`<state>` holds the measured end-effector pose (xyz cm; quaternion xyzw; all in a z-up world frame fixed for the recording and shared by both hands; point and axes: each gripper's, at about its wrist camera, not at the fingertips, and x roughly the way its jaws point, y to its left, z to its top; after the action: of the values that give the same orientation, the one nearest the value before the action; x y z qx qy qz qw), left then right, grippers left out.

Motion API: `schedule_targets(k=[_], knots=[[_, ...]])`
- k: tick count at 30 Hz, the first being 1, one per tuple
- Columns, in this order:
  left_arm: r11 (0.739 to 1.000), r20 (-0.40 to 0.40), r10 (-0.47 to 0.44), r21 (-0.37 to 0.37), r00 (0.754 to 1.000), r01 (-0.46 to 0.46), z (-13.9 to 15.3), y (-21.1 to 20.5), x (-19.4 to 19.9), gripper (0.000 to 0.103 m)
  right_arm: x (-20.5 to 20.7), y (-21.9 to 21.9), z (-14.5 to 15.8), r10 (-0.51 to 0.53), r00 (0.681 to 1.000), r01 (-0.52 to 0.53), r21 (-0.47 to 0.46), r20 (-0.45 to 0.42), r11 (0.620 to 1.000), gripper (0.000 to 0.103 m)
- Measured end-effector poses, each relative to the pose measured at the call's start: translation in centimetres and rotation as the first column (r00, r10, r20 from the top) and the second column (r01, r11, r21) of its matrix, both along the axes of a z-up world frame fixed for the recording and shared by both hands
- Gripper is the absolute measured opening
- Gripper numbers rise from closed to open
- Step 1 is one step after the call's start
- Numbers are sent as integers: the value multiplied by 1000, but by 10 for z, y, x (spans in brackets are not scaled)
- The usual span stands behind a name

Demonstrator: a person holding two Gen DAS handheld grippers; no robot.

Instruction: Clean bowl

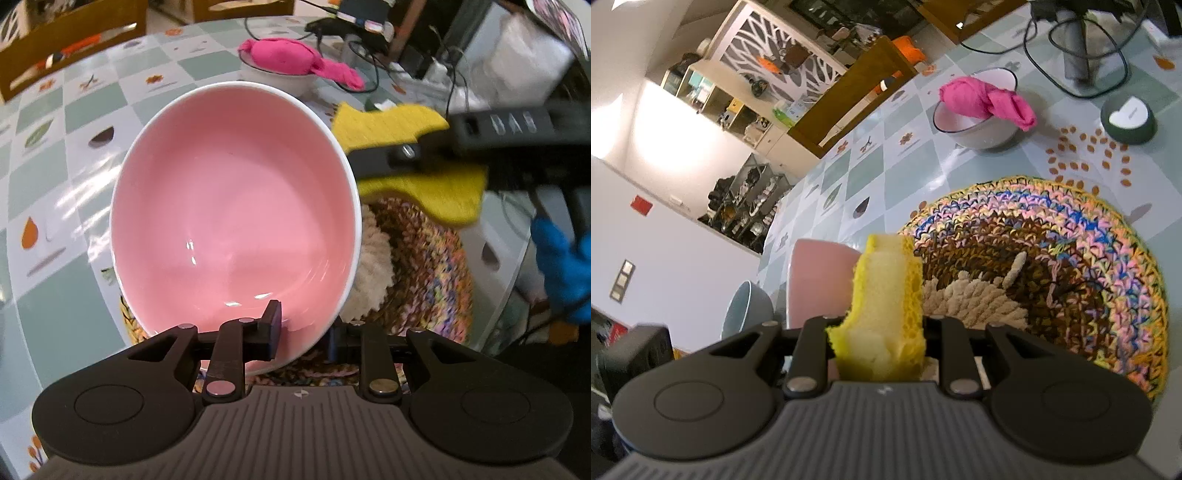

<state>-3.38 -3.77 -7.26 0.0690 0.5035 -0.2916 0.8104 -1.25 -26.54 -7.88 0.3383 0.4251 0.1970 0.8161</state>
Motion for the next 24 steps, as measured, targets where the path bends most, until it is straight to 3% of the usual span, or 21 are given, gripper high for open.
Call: schedule_targets(k=[10, 24], knots=[[999, 14, -32, -5, 999, 32, -9, 2, 0, 34, 21, 5, -11, -56, 997, 59, 54, -53, 997, 23], [999, 21, -52, 14, 998, 52, -14, -1, 2, 39, 23, -1, -8, -98, 994, 102, 101, -40, 990, 28]])
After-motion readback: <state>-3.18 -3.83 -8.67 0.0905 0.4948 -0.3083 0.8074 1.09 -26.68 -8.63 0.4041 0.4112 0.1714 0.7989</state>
